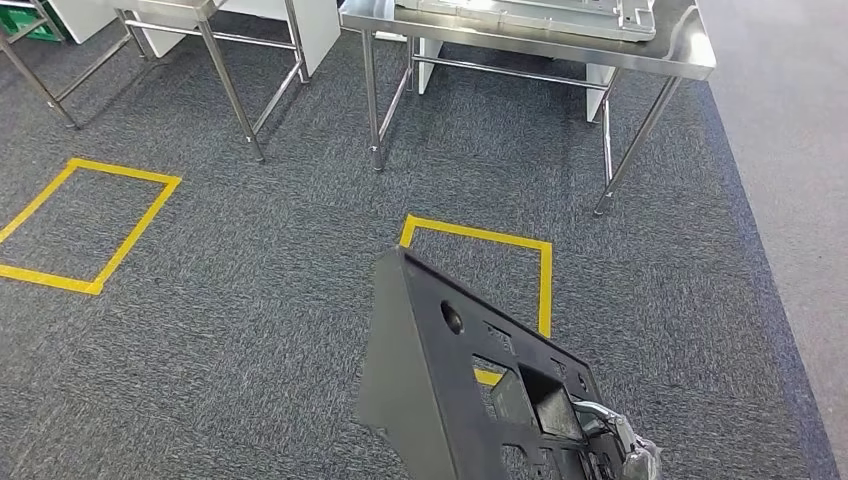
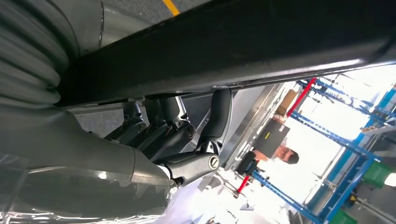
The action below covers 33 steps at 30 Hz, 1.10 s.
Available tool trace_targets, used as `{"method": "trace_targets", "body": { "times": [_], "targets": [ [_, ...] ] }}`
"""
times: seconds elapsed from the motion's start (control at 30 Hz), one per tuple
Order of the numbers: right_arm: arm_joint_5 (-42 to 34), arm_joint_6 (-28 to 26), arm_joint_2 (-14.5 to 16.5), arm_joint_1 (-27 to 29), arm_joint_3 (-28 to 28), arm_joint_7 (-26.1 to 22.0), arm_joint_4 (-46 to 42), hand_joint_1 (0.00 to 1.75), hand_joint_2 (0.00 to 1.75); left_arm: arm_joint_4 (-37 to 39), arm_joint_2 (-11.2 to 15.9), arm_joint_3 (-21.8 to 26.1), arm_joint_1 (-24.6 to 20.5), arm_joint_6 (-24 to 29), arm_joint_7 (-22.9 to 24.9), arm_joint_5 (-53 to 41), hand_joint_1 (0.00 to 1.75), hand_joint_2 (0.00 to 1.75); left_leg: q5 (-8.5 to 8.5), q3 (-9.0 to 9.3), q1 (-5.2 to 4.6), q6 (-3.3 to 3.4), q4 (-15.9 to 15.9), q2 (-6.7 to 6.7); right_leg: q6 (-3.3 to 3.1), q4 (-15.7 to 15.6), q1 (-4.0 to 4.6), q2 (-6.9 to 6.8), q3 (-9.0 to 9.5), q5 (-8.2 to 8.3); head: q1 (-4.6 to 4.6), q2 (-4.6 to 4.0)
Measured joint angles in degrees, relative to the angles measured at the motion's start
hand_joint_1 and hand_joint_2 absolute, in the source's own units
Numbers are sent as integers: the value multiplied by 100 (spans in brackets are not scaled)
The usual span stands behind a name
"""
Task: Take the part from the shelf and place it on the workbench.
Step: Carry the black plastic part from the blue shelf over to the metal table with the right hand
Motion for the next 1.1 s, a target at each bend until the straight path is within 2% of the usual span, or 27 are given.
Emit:
{"method": "trace_targets", "body": {
  "times": [0.07,0.1,0.17,0.2,0.23,0.3,0.33,0.37,0.4,0.43,0.47,0.5,0.53,0.63,0.67,0.7,0.73,0.8,0.83,0.87,0.9,0.93,0.97,1.0,1.03,1.07,1.1],
  "targets": [
    [67,9,2,9,1,15,-4,175,175,0,1,-8,-2,-8,-10,0,0,0,-43,20,-7,-70,-20,15,-70,-146,42,-22,66,-54,1,0],
    [89,8,3,17,2,23,-9,175,175,0,2,-17,-5,-9,-19,-4,0,0,-66,45,-8,-110,-39,31,-111,-165,38,0,85,-68,3,1],
    [117,3,8,30,5,40,-19,175,175,0,3,-39,-7,-9,-36,-12,0,0,-143,48,-1,-172,81,-27,-186,-240,12,36,183,-75,-14,0],
    [128,2,12,31,8,46,-25,175,175,0,4,-51,-5,-9,-41,-15,0,0,-245,-46,2,-193,307,-86,-219,-274,-3,50,245,-75,-30,0],
    [138,1,16,33,12,49,-27,175,175,0,5,-59,1,-10,-44,-16,0,0,-386,-229,13,-203,664,-160,-245,-289,-3,61,294,-96,-48,1],
    [152,3,22,31,16,55,-28,175,175,0,6,-72,21,-10,-45,-16,0,0,-637,-723,17,-219,1467,-220,-287,-286,13,98,383,-177,-63,1],
    [156,3,23,34,17,57,-28,175,175,0,7,-76,38,-10,-45,-16,0,0,-619,-903,17,-223,1684,-227,-292,-285,22,129,443,-227,-66,1],
    [160,3,23,35,17,61,-28,175,175,0,7,-79,54,-9,-45,-16,0,0,-468,-979,16,-219,1674,-227,-289,-284,29,163,515,-282,-64,0],
    [164,2,23,36,17,67,-29,175,175,0,7,-83,66,-9,-45,-17,0,0,-209,-945,15,-208,1437,-228,-280,-284,32,196,599,-344,-65,0],
    [168,2,23,36,19,78,-29,175,175,0,9,-85,75,-9,-44,-18,0,0,87,-845,11,-182,1056,-235,-266,-285,34,220,689,-413,-67,1],
    [172,0,23,34,22,90,-28,175,175,0,13,-88,77,-10,-40,-20,0,0,281,-726,-4,-152,726,-245,-242,-283,42,236,759,-482,-63,1],
    [178,-3,23,32,26,101,-28,175,175,0,16,-91,73,-10,-36,-22,0,0,363,-611,-20,-113,454,-251,-209,-280,46,249,806,-541,-66,1],
    [185,-5,25,31,31,115,-28,175,175,0,20,-93,68,-10,-28,-24,0,0,353,-539,-42,-75,302,-257,-172,-293,43,258,836,-585,-61,2],
    [202,-19,28,31,42,146,-32,175,175,0,22,-104,61,-11,-7,-26,0,0,212,-386,-45,31,135,-260,-64,-192,31,254,849,-547,-47,2],
    [206,-28,28,28,44,151,-33,175,175,0,23,-108,65,-11,-3,-27,0,0,186,-307,-27,69,76,-261,-32,4,29,231,768,-510,-40,2],
    [208,-36,28,23,45,153,-34,175,175,0,23,-109,67,-11,-1,-27,0,0,158,-214,-14,97,18,-261,-1,286,20,207,603,-511,-28,2],
    [210,-40,28,21,45,156,-34,175,175,0,23,-111,67,-11,1,-27,0,0,119,-127,-3,116,-30,-260,31,640,6,183,363,-567,-19,2],
    [212,-43,28,23,45,159,-33,175,175,0,22,-113,69,-14,2,-28,0,0,10,31,8,118,-70,-260,86,1249,-27,164,-181,-841,-8,2],
    [212,-43,28,25,45,161,-33,175,175,0,21,-113,75,-15,2,-28,0,0,-61,123,17,105,-75,-264,107,1384,-46,158,-395,-969,-7,2],
    [212,-43,28,28,45,161,-33,175,175,0,19,-114,82,-16,3,-28,0,0,-142,226,31,87,-77,-268,125,1357,-63,149,-529,-1015,-6,2],
    [212,-43,28,28,45,162,-33,175,175,0,17,-114,88,-16,3,-28,0,0,-229,342,49,66,-77,-272,142,1181,-78,136,-588,-936,-6,2],
    [212,-43,28,30,45,164,-33,175,175,0,15,-115,91,-19,2,-29,0,0,-319,455,67,43,-78,-272,152,890,-90,114,-588,-700,-4,2],
    [212,-43,28,32,45,167,-32,175,175,0,15,-116,95,-22,2,-29,0,0,-412,568,77,13,-74,-269,156,583,-96,77,-578,-315,4,2],
    [212,-43,27,31,45,174,-28,175,175,0,15,-118,98,-27,1,-31,0,0,-496,651,81,-25,-81,-267,139,353,-81,39,-565,-12,16,2],
    [211,-43,27,32,45,183,-25,175,175,0,16,-120,95,-32,2,-32,0,0,-570,717,79,-75,-102,-259,103,225,-64,17,-554,219,22,2],
    [212,-45,28,33,45,191,-24,175,175,1,17,-122,91,-36,2,-33,0,0,-610,791,71,-125,-120,-247,56,181,-44,12,-546,310,28,1],
    [212,-48,28,30,46,202,-25,175,175,1,18,-125,76,-42,3,-36,0,0,-586,823,70,-178,-105,-238,-2,173,-28,30,-506,241,27,2]
  ]
}}
